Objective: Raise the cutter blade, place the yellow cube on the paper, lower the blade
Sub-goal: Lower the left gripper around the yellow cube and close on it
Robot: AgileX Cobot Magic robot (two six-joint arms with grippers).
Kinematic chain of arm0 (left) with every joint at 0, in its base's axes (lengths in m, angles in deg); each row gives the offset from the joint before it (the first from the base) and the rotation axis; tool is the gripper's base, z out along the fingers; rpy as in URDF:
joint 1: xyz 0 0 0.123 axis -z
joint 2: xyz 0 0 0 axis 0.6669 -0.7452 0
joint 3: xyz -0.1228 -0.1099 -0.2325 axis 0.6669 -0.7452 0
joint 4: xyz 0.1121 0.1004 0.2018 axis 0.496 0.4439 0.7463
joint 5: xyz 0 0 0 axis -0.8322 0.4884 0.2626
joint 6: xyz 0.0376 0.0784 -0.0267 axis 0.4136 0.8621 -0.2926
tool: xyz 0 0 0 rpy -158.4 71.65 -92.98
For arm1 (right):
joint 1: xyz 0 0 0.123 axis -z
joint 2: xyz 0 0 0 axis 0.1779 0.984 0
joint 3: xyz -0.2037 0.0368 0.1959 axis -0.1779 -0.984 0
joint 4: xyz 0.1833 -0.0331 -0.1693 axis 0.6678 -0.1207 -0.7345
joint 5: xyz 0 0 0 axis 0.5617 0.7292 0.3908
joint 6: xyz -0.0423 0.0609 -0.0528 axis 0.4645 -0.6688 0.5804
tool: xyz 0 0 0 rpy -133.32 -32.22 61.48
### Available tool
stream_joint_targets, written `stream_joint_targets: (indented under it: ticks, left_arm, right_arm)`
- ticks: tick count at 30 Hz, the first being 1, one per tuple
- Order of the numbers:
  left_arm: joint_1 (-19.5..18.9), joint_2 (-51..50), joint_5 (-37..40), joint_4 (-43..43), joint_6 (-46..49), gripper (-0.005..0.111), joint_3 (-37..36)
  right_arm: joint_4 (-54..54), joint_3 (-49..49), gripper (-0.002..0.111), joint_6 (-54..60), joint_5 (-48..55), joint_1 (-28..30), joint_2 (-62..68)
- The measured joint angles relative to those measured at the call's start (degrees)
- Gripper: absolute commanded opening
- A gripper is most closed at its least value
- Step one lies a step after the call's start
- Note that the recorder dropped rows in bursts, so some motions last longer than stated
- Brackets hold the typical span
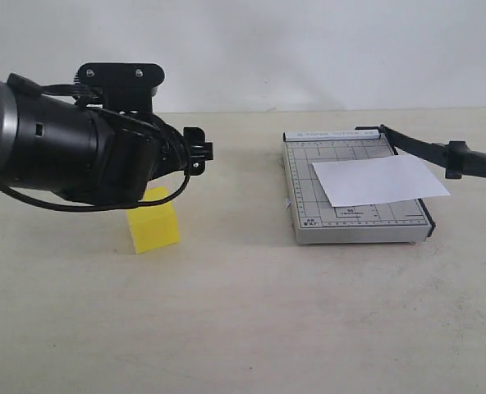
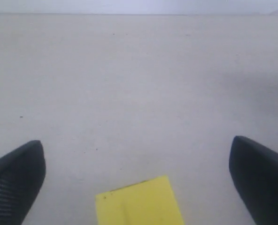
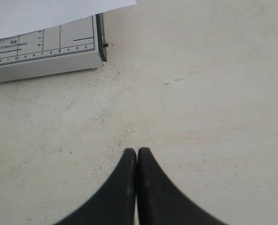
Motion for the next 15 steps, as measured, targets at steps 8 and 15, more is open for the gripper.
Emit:
stream_joint_targets:
  ticks: [8, 15]
  left_arm:
    - [0.00, -4.38, -1.13, -0.09, -0.80, 0.099, 0.08]
    - [0.00, -7.02, -0.18, -0.45, -4.07, 0.099, 0.08]
  right_arm:
    - [0.00, 0.00, 0.000, 1.50, 0.29, -4.35, 0.00]
    - [0.00, 0.00, 0.000, 7.46, -0.43, -7.00, 0.00]
